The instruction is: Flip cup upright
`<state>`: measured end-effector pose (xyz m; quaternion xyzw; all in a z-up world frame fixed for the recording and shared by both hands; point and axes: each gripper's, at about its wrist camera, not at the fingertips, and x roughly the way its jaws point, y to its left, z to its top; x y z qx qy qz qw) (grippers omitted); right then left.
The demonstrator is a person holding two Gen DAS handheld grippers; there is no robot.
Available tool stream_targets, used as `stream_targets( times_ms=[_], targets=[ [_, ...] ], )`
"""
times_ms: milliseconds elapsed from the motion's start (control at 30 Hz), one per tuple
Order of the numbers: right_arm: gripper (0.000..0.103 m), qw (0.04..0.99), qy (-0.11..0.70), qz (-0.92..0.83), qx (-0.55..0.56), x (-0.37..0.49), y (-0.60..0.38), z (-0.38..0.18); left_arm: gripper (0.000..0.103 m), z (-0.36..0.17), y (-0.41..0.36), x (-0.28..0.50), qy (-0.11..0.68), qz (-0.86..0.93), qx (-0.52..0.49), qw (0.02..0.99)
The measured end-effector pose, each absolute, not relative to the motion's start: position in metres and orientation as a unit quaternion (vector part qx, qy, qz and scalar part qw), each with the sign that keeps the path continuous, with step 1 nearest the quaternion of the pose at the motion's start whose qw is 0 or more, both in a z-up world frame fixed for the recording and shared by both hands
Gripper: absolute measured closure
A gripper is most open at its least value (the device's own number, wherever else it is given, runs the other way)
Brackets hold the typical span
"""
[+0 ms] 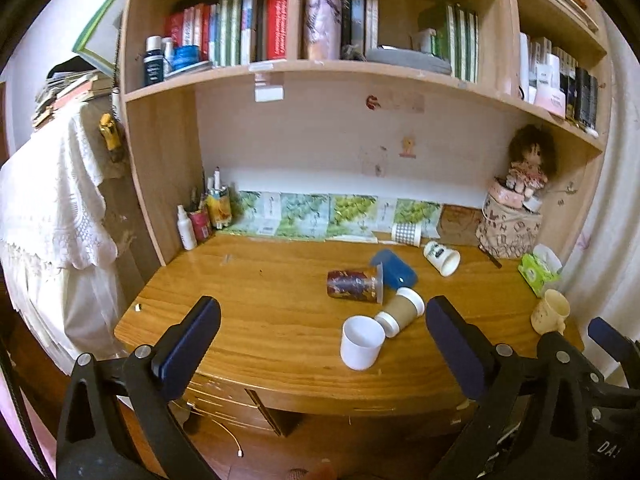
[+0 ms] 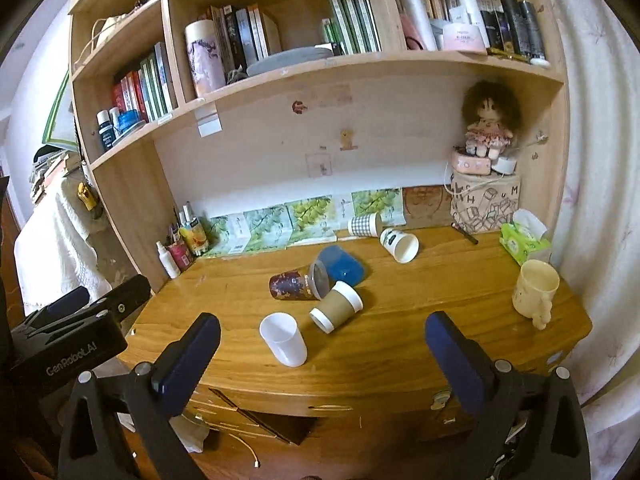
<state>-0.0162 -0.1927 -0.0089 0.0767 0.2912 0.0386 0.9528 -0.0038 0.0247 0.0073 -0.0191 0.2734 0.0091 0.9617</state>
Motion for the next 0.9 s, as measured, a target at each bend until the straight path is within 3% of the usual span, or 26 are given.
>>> stream_targets(
  times_ms=[900],
  targets=[
    [0.0, 0.957, 0.276, 0.042, 0.078, -0.029, -0.189, -0.004, 0.0, 0.019, 0.021, -0.019, 0.232, -0.005, -0.004, 0.973]
  ],
)
